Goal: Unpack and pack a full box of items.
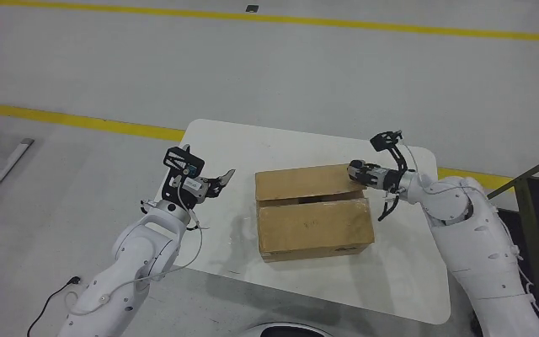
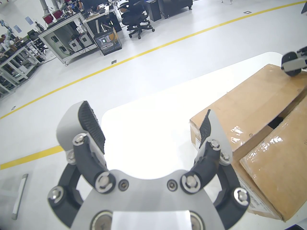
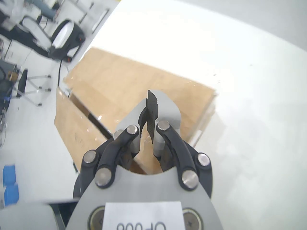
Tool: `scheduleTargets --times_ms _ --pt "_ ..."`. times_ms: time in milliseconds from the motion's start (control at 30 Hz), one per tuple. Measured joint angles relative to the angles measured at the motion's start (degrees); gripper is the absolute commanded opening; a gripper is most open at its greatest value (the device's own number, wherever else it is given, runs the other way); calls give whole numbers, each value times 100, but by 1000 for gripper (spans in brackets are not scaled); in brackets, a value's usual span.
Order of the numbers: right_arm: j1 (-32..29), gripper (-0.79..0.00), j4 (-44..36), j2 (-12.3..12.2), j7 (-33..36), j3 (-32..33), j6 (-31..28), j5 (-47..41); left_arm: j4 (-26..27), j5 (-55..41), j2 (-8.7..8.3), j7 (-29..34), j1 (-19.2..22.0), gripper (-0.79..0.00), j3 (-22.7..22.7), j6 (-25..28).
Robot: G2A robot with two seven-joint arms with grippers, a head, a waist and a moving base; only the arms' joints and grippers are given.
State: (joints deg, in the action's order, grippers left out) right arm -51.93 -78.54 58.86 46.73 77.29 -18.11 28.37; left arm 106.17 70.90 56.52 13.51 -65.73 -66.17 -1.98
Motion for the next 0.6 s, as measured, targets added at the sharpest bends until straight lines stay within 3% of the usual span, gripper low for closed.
scheduleTargets --times_ms 200,233,267,300,333,600 --pt "-946 -785 -1259 -121 -559 634 1713 1185 -125 37 22 8 -100 0 40 201" --pt "-1169 -785 -1501 -133 -621 743 1995 1319 -179 90 29 12 -106 -92 62 263" --pt "-1334 -785 -1661 -140 -662 830 2186 1381 -221 123 36 9 -110 -422 82 307" --pt "-1497 -785 -1813 -147 -698 910 2365 1456 -264 148 43 -1 -112 -560 100 341" --pt "-1709 -785 -2014 -153 -737 991 2542 1539 -326 184 54 -18 -117 -785 126 375" --pt "-2639 -785 -2617 -148 -942 1235 2439 1282 -664 155 136 -135 -177 -785 332 682"
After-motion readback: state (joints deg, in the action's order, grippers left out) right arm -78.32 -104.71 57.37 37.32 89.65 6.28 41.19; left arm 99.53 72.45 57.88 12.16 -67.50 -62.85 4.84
